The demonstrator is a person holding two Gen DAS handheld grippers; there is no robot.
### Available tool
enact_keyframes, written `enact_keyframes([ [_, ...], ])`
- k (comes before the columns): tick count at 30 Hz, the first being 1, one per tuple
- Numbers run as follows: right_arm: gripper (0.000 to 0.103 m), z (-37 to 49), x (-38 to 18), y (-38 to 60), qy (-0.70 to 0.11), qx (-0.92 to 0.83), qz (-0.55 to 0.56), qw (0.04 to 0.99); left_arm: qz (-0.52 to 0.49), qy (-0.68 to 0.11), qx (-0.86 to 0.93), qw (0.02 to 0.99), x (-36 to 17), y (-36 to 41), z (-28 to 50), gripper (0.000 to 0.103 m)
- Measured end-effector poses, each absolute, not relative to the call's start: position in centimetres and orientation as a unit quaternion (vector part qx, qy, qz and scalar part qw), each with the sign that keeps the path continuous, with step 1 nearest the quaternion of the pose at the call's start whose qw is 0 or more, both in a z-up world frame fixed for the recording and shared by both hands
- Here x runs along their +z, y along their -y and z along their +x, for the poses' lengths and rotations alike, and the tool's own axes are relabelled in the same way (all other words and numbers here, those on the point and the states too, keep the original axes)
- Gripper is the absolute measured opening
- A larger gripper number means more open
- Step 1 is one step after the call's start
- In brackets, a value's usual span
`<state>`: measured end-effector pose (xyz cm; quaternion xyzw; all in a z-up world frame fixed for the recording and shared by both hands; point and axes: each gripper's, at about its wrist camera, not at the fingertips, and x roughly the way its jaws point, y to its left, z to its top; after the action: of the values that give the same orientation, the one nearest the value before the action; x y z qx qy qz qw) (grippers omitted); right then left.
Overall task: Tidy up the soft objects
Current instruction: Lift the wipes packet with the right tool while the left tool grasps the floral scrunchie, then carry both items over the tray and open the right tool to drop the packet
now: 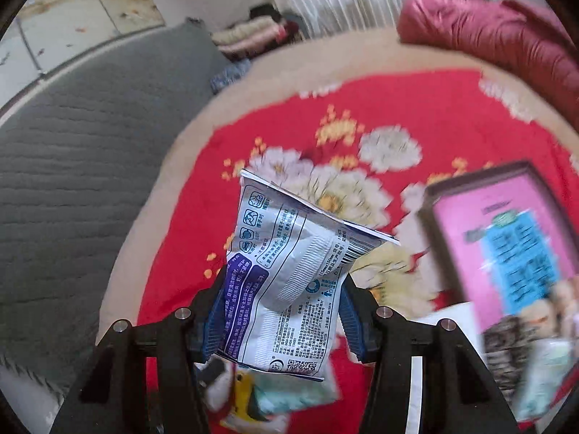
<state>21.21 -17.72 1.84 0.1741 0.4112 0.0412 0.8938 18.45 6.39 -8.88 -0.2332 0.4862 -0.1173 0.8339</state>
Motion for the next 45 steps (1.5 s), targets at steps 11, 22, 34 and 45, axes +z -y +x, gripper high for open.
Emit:
enact_keyframes([
  [11,0.056,12.7,4.1,26.3,-0.364,-0.006,0.207,0.908,-0.203,-0.466,-0.130,0.851,-7.4,-4.5,16.9,0.013],
  [22,0.056,8.9,3.8,29.8,-0.342,-0.012,0.250,0.906,-0.204,-0.472,-0.147,0.845,-8.5,-4.1,16.3,0.002],
  [34,0.056,6.8,3.3,33.4,-0.312,-0.034,0.278,0.908,-0.207,-0.377,-0.200,0.880,-2.0,-2.3,14.0,0.002],
  [45,0.056,4.2,4.2,38.5,-0.273,-0.079,0.267,0.921,-0.158,-0.355,-0.275,0.879,3.1,6.9,11.6,0.002],
])
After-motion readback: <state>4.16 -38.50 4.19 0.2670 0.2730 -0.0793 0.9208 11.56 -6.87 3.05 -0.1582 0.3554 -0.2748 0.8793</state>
